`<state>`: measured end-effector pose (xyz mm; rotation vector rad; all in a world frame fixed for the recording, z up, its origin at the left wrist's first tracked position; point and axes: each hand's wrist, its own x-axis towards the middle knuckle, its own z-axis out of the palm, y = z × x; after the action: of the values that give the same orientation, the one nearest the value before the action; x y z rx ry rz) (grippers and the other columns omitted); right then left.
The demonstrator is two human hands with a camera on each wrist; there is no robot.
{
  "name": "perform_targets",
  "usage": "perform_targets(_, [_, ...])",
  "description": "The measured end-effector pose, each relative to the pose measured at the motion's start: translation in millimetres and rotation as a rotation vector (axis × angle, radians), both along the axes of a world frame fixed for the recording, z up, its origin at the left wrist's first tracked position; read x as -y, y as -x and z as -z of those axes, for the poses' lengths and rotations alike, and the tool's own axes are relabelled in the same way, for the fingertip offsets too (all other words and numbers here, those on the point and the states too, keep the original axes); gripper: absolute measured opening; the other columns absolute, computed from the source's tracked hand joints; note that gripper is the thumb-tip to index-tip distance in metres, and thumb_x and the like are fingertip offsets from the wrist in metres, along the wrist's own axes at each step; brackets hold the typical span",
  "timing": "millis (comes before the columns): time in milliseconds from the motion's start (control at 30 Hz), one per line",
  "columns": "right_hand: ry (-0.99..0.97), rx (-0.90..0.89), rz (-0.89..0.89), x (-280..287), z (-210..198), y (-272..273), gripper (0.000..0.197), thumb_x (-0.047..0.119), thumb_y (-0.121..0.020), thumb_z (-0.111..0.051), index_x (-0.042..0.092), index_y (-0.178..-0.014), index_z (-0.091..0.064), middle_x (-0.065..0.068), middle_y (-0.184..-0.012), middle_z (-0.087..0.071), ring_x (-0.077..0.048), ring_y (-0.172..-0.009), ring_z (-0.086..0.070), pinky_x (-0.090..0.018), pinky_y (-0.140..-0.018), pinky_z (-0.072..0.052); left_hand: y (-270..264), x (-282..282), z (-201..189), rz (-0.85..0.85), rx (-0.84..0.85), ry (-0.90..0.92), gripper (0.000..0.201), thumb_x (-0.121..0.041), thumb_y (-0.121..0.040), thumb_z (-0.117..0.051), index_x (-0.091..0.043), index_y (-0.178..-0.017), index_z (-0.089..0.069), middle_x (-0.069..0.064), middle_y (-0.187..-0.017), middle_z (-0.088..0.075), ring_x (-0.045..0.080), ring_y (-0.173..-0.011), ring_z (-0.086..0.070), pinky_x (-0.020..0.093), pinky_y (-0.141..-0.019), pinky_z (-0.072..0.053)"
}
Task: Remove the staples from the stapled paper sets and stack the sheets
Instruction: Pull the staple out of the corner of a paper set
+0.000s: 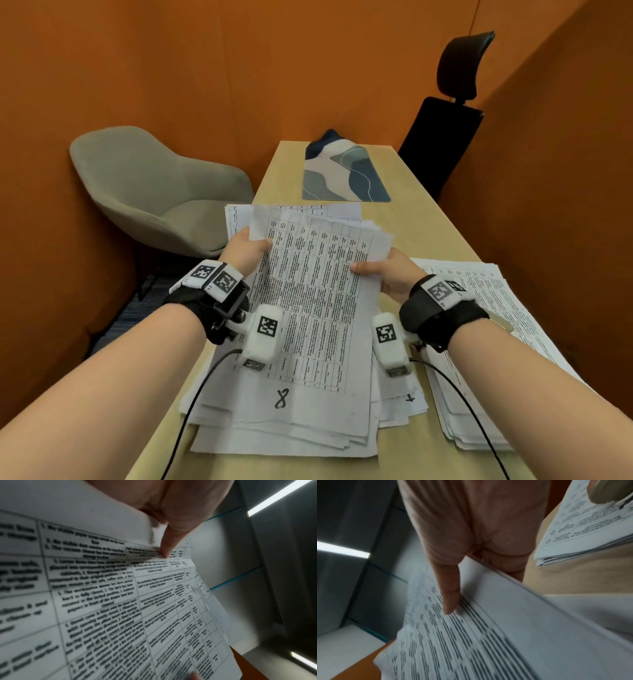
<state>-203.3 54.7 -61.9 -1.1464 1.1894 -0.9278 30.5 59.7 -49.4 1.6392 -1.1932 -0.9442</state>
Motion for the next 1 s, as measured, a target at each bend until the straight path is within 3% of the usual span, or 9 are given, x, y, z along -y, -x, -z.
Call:
perform_targets(167, [0.044, -0.125, -0.039, -20, -20, -3, 0.03, -0.008, -0.082, -0.06, 0.0, -0.111, -0.057, -0.019, -0.115, -0.062, -0.032, -0.097, -0.064, -0.045, -0.084, -0.053, 7, -11, -18, -0.177, 0.126, 0.15, 0.058, -0.007, -0.085, -0.059, -0.01, -0.136, -0.032, 0.013, -0.134, -0.049, 0.03, -0.12, -0.048, 0.035, -0.098, -0.039])
perform_targets(267, [0.073, -0.256, -0.066, -21, -46, 1, 0.022, -0.005, -0.081, -0.063, 0.002, -0.102, -0.059, -0.019, -0.116, -0.063, -0.036, -0.106, -0.06, -0.05, -0.092, -0.048, 17, -27, -37, -0.187, 0.476, 0.276, 0.091, -0.013, -0.079, -0.068, -0.02, -0.148, -0.009, 0.012, -0.152, -0.018, 0.029, -0.139, -0.016, 0.045, -0.111, -0.021])
perform_targets(333, [0.093, -0.389, -0.089, -22, -64, 5, 0.018, -0.001, -0.08, -0.065, 0.01, -0.093, -0.059, -0.017, -0.113, -0.064, -0.034, -0.105, -0.061, -0.052, -0.094, -0.047, 21, -35, -49, -0.132, 0.667, 0.278, 0.087, -0.025, -0.081, -0.068, -0.026, -0.148, -0.012, 0.008, -0.156, -0.006, 0.027, -0.143, -0.005, 0.053, -0.113, -0.01])
perform_targets(400, [0.118, -0.507, -0.092, -26, -83, 8, 0.021, 0.002, -0.079, -0.067, 0.009, -0.097, -0.06, -0.015, -0.111, -0.065, -0.033, -0.105, -0.061, -0.051, -0.095, -0.047, 22, -39, -57, -0.048, 0.717, 0.257, 0.07, -0.037, -0.084, -0.063, -0.026, -0.144, -0.028, 0.005, -0.154, -0.021, 0.026, -0.141, -0.017, 0.056, -0.113, -0.009])
perform_targets(533, [0.158, -0.741, -0.128, -35, -112, 17, 0.031, 0.004, -0.082, -0.066, 0.0, -0.112, -0.059, -0.011, -0.112, -0.064, -0.031, -0.108, -0.058, -0.046, -0.1, -0.043, 25, -46, -60, 0.123, 0.384, 0.252, 0.032, -0.034, -0.085, -0.064, -0.019, -0.114, -0.061, 0.004, -0.114, -0.063, 0.022, -0.107, -0.057, 0.033, -0.091, -0.042])
perform_targets(633, [0.137, -0.941, -0.209, -39, -122, 25, 0.037, 0.011, -0.082, -0.069, 0.002, -0.116, -0.059, -0.013, -0.113, -0.064, -0.032, -0.108, -0.058, -0.045, -0.1, -0.043, 32, -53, -54, 0.242, 0.171, 0.198, 0.008, -0.022, -0.084, -0.067, -0.02, -0.077, -0.064, -0.004, -0.077, -0.065, 0.012, -0.073, -0.06, 0.023, -0.071, -0.045])
perform_targets(733, [0.097, -1.014, -0.216, -38, -116, 33, 0.033, 0.011, -0.08, -0.071, 0.01, -0.11, -0.058, -0.009, -0.107, -0.064, -0.029, -0.104, -0.058, -0.044, -0.1, -0.042, 42, -54, -31, 0.273, 0.018, 0.07, 0.008, -0.015, -0.081, -0.069, -0.017, -0.074, -0.066, -0.005, -0.063, -0.068, 0.01, -0.059, -0.063, 0.027, -0.068, -0.049])
perform_targets(867, [0.09, -0.998, -0.203, -28, -83, 39, 0.026, 0.01, -0.074, -0.076, 0.011, -0.098, -0.067, -0.006, -0.099, -0.069, -0.027, -0.096, -0.063, -0.041, -0.093, -0.047, 59, -59, 10, 0.264, -0.025, -0.108, 0.007, -0.013, -0.079, -0.072, -0.008, -0.079, -0.068, 0.014, -0.086, -0.071, 0.03, -0.08, -0.067, 0.041, -0.083, -0.052])
perform_targets(1000, [0.124, -1.058, -0.056, -16, -48, 51, 0.02, 0.012, -0.081, -0.07, 0.007, -0.1, -0.065, -0.008, -0.091, -0.062, -0.024, -0.085, -0.058, -0.024, -0.058, -0.045, 72, -63, 31, 0.183, 0.057, -0.203, 0.056, -0.018, -0.082, -0.069, 0.003, -0.129, -0.049, 0.016, -0.134, -0.052, 0.031, -0.12, -0.051, 0.038, -0.105, -0.037])
